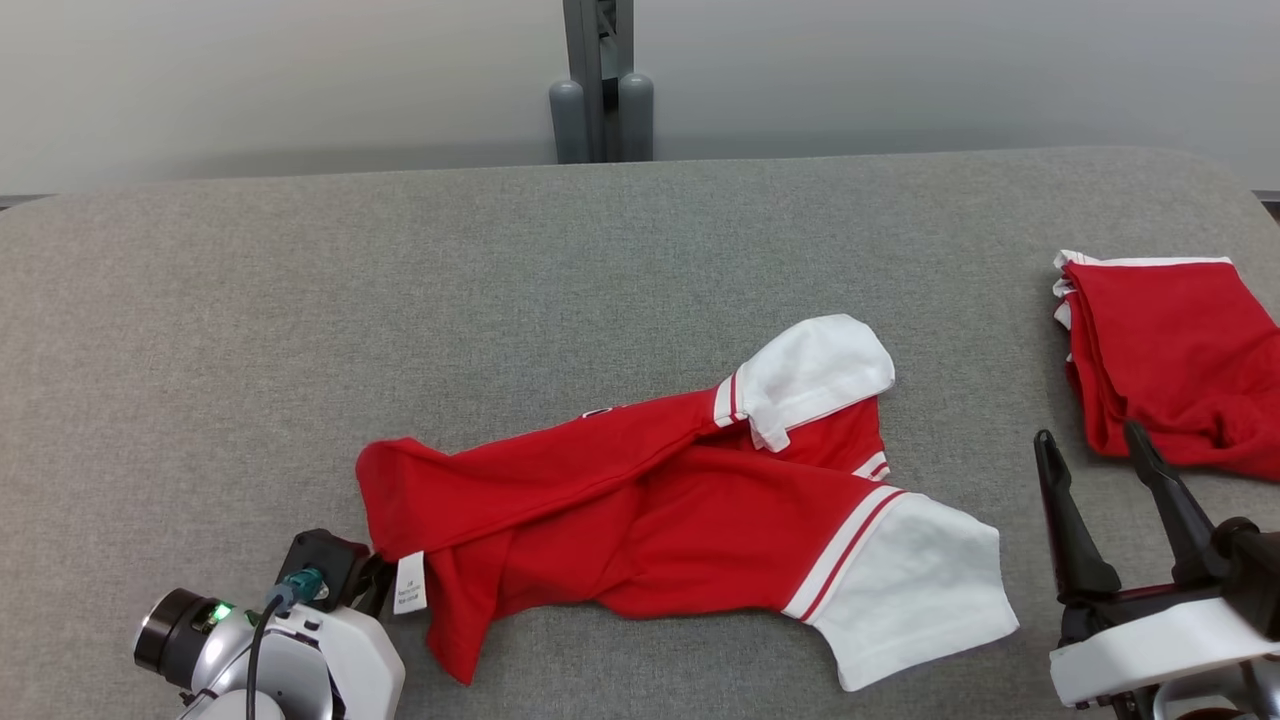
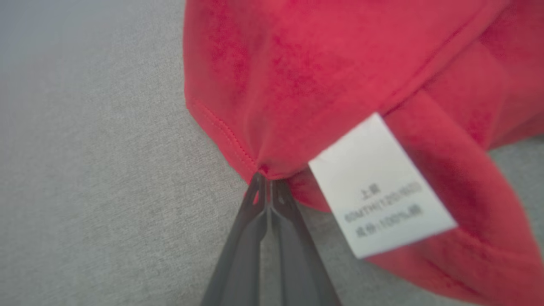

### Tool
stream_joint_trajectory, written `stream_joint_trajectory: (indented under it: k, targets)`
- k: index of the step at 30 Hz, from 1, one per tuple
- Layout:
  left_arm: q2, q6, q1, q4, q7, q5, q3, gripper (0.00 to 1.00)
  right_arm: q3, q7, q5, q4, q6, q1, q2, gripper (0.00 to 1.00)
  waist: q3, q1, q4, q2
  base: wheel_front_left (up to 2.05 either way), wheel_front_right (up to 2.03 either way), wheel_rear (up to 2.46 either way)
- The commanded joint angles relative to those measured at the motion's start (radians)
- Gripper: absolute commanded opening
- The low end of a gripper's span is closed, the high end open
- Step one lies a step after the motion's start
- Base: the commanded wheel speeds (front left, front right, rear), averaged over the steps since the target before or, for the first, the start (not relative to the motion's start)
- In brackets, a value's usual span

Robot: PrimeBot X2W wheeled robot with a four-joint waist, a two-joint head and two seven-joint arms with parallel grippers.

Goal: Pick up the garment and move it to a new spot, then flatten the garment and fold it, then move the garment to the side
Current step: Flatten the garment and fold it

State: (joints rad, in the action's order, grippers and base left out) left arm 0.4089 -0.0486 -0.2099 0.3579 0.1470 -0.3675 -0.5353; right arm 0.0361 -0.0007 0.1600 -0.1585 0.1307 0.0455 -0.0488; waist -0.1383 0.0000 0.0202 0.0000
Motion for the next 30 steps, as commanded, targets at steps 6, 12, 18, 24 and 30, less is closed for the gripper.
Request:
stream_joint_trajectory:
  k: [6,12,18,24,30]
  targets:
    - [0.009,-0.024,-0.007,-0.009,-0.015,-0.004,0.015,0.0,0.031,-0.007,0.008,-0.016,0.0,-0.027,-0.005,1.0,-0.001,0.0,-0.007,0.0,0.0,0.0,0.0]
    - [0.013,-0.038,-0.016,-0.034,-0.005,-0.009,0.018,0.0,0.012,0.054,0.045,0.065,0.0,-0.118,-0.058,1.0,-0.017,0.0,-0.023,0.0,0.0,0.0,0.0]
    - [-0.001,-0.02,-0.063,-0.056,0.002,0.008,-0.008,0.0,-0.039,0.086,0.094,0.23,0.0,-0.227,-0.151,1.0,-0.072,0.0,-0.079,0.0,0.0,0.0,0.0]
    - [-0.026,-0.007,-0.116,-0.049,-0.016,0.021,-0.026,0.0,-0.106,0.068,0.131,0.372,0.0,-0.317,-0.182,1.0,-0.15,0.0,-0.122,0.0,0.0,0.0,0.0]
    - [-0.039,0.001,-0.149,-0.018,-0.037,0.023,-0.036,0.0,-0.167,0.028,0.151,0.499,0.0,-0.4,-0.194,1.0,-0.186,0.0,-0.15,0.0,0.0,0.0,0.0]
